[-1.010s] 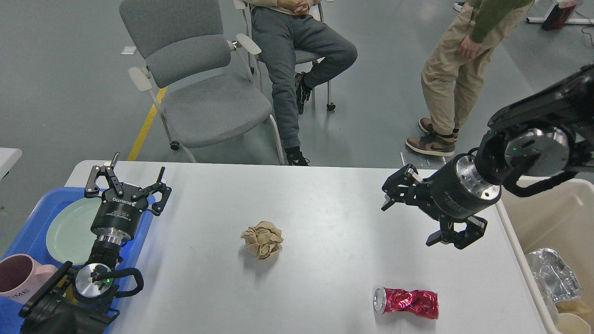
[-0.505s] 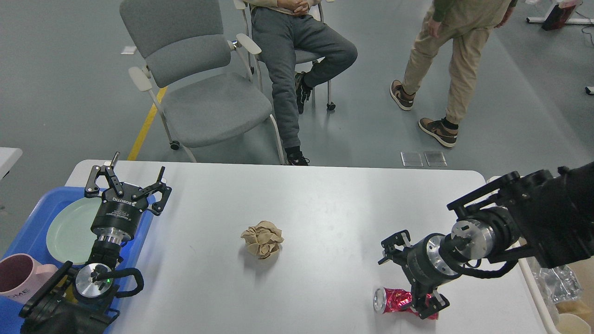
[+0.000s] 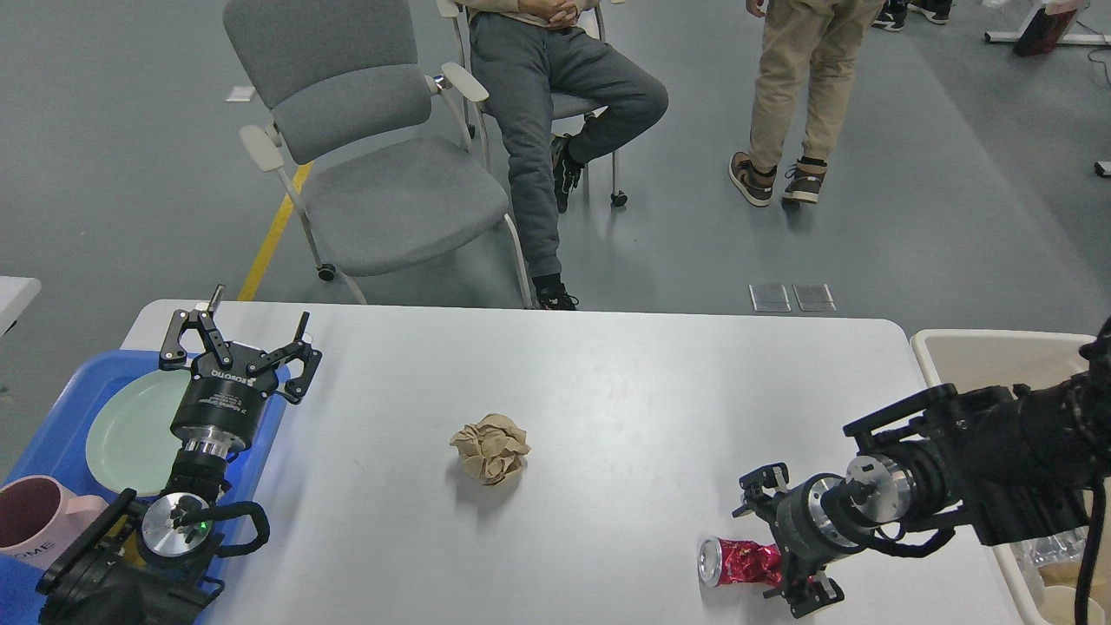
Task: Tidy desktop
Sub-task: 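Move the right gripper down onto the red can and grasp it, then lift the red can and carry it over the white bin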
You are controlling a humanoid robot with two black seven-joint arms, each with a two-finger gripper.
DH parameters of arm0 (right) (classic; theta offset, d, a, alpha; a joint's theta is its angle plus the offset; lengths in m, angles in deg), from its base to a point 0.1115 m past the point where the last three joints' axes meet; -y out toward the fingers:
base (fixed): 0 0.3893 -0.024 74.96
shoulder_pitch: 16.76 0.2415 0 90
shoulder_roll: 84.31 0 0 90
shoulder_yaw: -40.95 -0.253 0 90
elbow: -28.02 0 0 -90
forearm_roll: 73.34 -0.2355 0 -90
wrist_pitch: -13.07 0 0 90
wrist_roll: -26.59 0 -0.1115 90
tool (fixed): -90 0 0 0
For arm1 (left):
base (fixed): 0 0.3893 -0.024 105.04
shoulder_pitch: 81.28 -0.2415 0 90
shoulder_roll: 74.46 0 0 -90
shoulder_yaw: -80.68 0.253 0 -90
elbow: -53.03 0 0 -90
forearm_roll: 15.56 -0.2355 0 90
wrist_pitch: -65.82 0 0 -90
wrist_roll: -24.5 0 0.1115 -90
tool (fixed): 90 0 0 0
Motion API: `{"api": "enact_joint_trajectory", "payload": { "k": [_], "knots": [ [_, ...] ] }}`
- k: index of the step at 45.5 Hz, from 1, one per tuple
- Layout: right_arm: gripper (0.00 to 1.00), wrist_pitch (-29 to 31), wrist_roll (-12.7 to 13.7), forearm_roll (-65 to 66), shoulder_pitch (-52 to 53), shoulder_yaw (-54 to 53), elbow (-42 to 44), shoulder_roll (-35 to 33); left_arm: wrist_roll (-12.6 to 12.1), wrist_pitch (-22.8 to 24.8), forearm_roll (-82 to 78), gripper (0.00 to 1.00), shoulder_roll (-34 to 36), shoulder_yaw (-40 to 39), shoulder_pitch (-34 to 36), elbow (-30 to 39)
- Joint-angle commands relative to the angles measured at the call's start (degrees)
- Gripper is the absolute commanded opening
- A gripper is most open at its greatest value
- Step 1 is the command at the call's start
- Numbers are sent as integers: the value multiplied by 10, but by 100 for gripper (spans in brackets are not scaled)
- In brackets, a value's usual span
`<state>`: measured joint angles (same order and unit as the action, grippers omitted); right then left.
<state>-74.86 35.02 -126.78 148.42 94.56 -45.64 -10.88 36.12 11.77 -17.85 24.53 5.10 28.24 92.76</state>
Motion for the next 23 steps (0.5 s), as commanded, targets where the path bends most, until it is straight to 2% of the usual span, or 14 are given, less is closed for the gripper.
{"api": "enact_joint_trajectory", "payload": {
  "k": [1, 5, 9, 23],
  "knots": [
    [95, 0, 0, 0, -16, 0, 14, 0, 1, 1, 0, 97, 0, 0, 1, 0],
    [94, 1, 0, 0, -27, 0, 29, 0, 0, 0, 0, 97, 0, 0, 1, 0],
    [84, 1, 0, 0, -29, -1, 30, -2, 0, 1, 0, 97, 0, 0, 1, 0],
    [22, 22, -1, 0, -28, -2, 31, -2, 0, 0, 0, 97, 0, 0, 0, 0]
  ]
}}
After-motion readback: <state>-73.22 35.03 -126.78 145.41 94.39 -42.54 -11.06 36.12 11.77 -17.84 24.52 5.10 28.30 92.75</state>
